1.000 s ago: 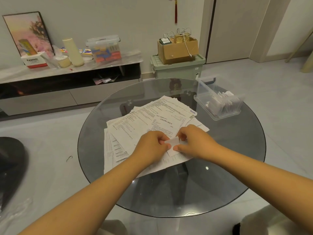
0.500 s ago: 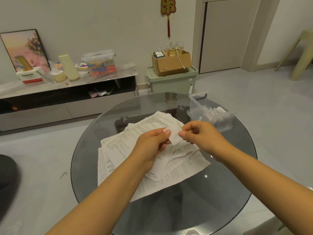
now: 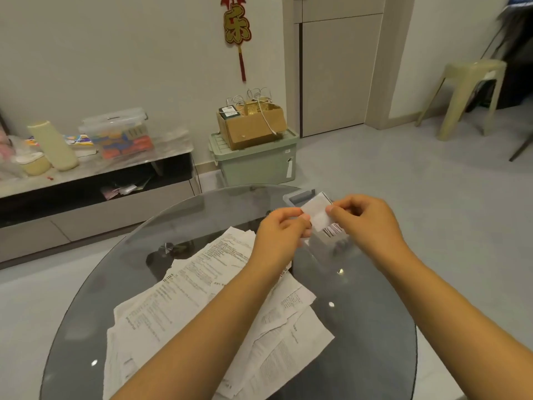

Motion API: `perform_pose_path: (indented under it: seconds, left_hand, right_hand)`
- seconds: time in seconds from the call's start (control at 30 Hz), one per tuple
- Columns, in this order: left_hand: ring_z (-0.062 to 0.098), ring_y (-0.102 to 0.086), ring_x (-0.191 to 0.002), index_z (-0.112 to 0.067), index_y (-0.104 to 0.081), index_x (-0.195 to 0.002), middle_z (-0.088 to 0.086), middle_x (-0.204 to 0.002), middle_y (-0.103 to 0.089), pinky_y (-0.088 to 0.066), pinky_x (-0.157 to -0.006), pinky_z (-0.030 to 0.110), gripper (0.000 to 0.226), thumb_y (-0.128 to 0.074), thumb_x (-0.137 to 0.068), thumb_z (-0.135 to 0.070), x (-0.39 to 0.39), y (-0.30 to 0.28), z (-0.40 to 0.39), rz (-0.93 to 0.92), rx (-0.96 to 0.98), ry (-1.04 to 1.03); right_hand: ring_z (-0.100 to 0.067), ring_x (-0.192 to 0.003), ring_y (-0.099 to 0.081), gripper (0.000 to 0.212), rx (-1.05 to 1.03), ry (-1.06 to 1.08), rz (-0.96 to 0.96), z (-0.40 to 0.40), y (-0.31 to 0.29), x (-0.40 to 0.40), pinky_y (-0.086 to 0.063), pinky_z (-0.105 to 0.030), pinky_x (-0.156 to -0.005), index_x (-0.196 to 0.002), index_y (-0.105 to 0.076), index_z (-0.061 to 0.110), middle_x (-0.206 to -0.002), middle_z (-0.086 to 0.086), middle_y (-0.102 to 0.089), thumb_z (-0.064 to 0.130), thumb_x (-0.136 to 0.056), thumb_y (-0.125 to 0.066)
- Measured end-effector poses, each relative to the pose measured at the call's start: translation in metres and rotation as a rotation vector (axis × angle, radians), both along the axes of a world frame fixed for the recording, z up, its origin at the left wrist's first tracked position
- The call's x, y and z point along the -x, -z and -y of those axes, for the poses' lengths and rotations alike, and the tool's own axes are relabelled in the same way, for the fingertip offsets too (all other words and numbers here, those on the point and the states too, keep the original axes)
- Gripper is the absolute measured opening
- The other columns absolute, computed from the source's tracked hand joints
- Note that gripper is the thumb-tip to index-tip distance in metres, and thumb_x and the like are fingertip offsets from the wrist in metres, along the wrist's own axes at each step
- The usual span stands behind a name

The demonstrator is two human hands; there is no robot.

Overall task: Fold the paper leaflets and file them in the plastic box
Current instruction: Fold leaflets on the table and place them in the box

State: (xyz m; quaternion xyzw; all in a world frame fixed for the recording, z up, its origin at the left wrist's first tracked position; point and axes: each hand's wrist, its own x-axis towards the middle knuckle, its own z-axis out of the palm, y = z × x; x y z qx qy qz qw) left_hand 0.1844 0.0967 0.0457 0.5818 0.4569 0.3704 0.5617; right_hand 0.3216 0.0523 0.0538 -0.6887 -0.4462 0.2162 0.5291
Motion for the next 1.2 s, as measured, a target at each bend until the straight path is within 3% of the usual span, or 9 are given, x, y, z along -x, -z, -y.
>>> perform_pose_path:
  seconds: [0.13, 0.2, 0.3, 0.37, 0.5, 0.73, 0.93, 1.1, 1.2]
  left_hand:
    - [0.006, -0.063, -0.082, -0.021, -0.064, -0.105, -0.003, -0.091, -0.067, -0.045, -0.068, 0.011, 0.019, -0.051, -0.093, -0.016, -0.030, 0.001, -0.021, -0.224, -0.237, 0.083]
    - [0.003, -0.058, -0.082, -0.019, -0.067, -0.106, -0.005, -0.095, -0.066, -0.042, -0.071, 0.008, 0.022, -0.050, -0.092, -0.016, -0.037, 0.002, -0.028, -0.370, -0.426, 0.158]
    - [0.013, -0.053, -0.107, -0.020, -0.066, -0.114, -0.004, -0.113, -0.065, -0.030, -0.097, 0.029, 0.036, -0.039, -0.093, -0.029, -0.046, 0.005, -0.039, -0.620, -0.723, 0.350]
    - [0.016, -0.046, -0.114, -0.023, -0.064, -0.118, -0.003, -0.119, -0.061, -0.022, -0.097, 0.033, 0.055, -0.022, -0.086, -0.039, -0.052, 0.012, -0.046, -0.765, -0.835, 0.465]
    - [0.016, -0.040, -0.107, -0.029, -0.061, -0.121, -0.002, -0.112, -0.054, -0.025, -0.090, 0.030, 0.080, 0.000, -0.071, -0.046, -0.056, 0.024, -0.053, -0.898, -0.975, 0.536]
    - [0.016, -0.037, -0.103, -0.025, -0.062, -0.115, -0.001, -0.108, -0.048, -0.029, -0.086, 0.031, 0.083, 0.002, -0.067, -0.048, -0.055, 0.025, -0.055, -0.897, -0.996, 0.527]
    - [0.014, -0.039, -0.103, -0.021, -0.064, -0.114, 0.000, -0.110, -0.052, -0.030, -0.094, 0.034, 0.058, -0.018, -0.082, -0.037, -0.048, 0.028, -0.053, -0.846, -0.956, 0.519]
    - [0.014, -0.040, -0.105, -0.021, -0.063, -0.117, 0.000, -0.112, -0.053, -0.029, -0.095, 0.033, 0.079, -0.002, -0.074, -0.044, -0.048, 0.029, -0.055, -0.792, -0.933, 0.513]
    - [0.015, -0.041, -0.105, -0.020, -0.062, -0.121, 0.001, -0.116, -0.055, -0.029, -0.096, 0.033, 0.078, -0.003, -0.075, -0.043, -0.048, 0.030, -0.055, -0.811, -0.947, 0.516]
  right_hand:
    - [-0.005, -0.059, -0.052, 0.013, -0.001, 0.182, 0.172, -0.009, 0.003, -0.029, -0.036, -0.007, -0.049, -0.074, -0.066, 0.016, -0.066, 0.004, -0.061, 0.019, -0.086, -0.063]
    - [-0.005, -0.060, -0.054, 0.012, 0.006, 0.231, 0.244, -0.012, 0.005, -0.037, -0.036, -0.006, -0.052, -0.076, -0.067, 0.014, -0.065, 0.005, -0.060, 0.019, -0.086, -0.062]
    - [-0.015, -0.065, -0.059, 0.014, 0.028, 0.264, 0.339, -0.015, 0.011, -0.044, -0.047, -0.025, -0.060, -0.076, -0.068, 0.011, -0.068, 0.000, -0.064, 0.019, -0.085, -0.061]
    - [-0.020, -0.069, -0.060, 0.013, 0.040, 0.265, 0.387, -0.018, 0.015, -0.046, -0.050, -0.031, -0.064, -0.077, -0.069, 0.010, -0.071, -0.002, -0.065, 0.017, -0.084, -0.061]
    - [-0.022, -0.073, -0.059, 0.010, 0.089, 0.262, 0.509, -0.025, 0.021, -0.045, -0.048, -0.031, -0.065, -0.081, -0.070, 0.010, -0.077, -0.005, -0.065, 0.014, -0.083, -0.061]
    - [-0.025, -0.083, -0.057, 0.013, 0.141, 0.266, 0.620, -0.030, 0.025, -0.042, -0.042, -0.029, -0.066, -0.089, -0.068, 0.008, -0.086, -0.008, -0.065, 0.009, -0.083, -0.056]
    - [-0.023, -0.081, -0.055, 0.011, 0.172, 0.263, 0.697, -0.034, 0.026, -0.037, -0.040, -0.027, -0.063, -0.087, -0.066, 0.007, -0.086, -0.008, -0.064, 0.008, -0.085, -0.055]
    - [-0.028, -0.091, -0.056, 0.014, 0.342, 0.216, 0.779, -0.037, 0.022, -0.035, -0.038, -0.029, -0.065, -0.088, -0.069, 0.010, -0.096, -0.009, -0.063, 0.012, -0.084, -0.056]
    - [-0.028, -0.094, -0.056, 0.016, 0.402, 0.194, 0.799, -0.037, 0.017, -0.034, -0.038, -0.028, -0.065, -0.091, -0.071, 0.012, -0.100, -0.009, -0.061, 0.014, -0.085, -0.056]
